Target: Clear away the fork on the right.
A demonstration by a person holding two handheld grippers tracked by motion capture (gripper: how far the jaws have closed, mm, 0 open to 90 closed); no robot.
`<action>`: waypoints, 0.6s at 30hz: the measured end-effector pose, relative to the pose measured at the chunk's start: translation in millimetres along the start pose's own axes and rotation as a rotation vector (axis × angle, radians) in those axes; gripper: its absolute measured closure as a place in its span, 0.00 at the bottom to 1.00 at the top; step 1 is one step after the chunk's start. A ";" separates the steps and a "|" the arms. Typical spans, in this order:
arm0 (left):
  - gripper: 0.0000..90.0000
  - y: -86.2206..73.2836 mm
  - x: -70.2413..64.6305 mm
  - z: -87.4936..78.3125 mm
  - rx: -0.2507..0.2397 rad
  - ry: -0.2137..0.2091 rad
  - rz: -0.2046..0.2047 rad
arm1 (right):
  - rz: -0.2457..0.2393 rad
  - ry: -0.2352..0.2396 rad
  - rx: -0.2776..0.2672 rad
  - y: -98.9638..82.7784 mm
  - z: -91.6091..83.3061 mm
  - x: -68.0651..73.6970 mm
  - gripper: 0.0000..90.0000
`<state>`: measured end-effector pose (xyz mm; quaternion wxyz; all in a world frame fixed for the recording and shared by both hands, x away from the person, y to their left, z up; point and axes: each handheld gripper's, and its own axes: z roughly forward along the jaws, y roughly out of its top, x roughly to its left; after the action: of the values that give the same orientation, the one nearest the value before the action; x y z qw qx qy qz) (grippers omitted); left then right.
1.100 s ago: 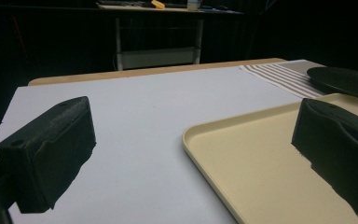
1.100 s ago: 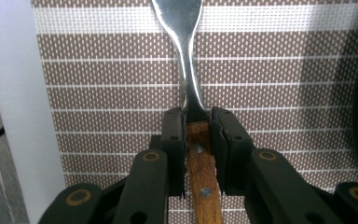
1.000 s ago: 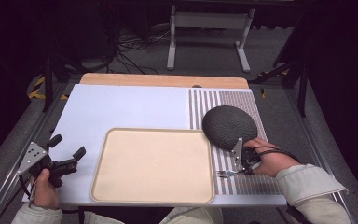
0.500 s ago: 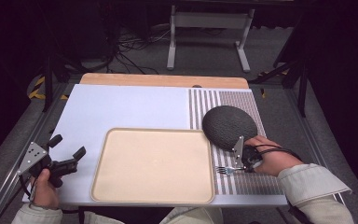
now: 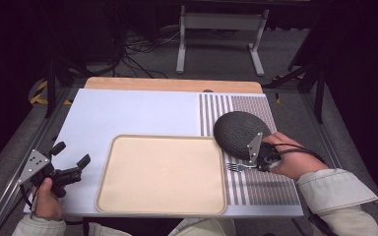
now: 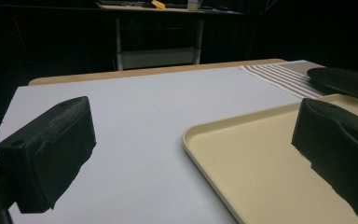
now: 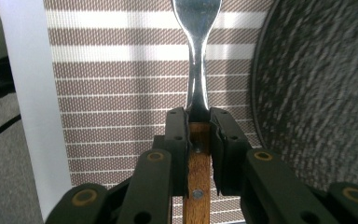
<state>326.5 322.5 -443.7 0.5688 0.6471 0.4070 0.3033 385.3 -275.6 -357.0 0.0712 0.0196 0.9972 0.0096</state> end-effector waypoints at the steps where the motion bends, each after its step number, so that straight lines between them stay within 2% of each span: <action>1: 0.00 0.0 0.0 0.0 0.000 0.000 0.000 | 0.011 -0.005 -0.001 0.7 -2.3 0.1 0.87; 7: 0.00 -0.2 0.2 0.1 0.001 0.001 0.001 | 0.055 -0.029 -0.030 7.1 -12.9 -1.2 0.87; 9: 0.00 -0.1 0.1 0.1 0.001 0.001 0.001 | 0.052 -0.032 -0.034 8.5 -14.1 -2.0 0.87; 18: 0.00 0.1 0.3 -0.3 -0.001 0.000 0.001 | 0.134 -0.065 -0.092 28.5 -25.5 -2.7 0.87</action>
<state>326.5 322.9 -443.5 0.5689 0.6473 0.4064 0.3037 385.4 -247.6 -330.7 0.1037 0.0834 0.9893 0.0594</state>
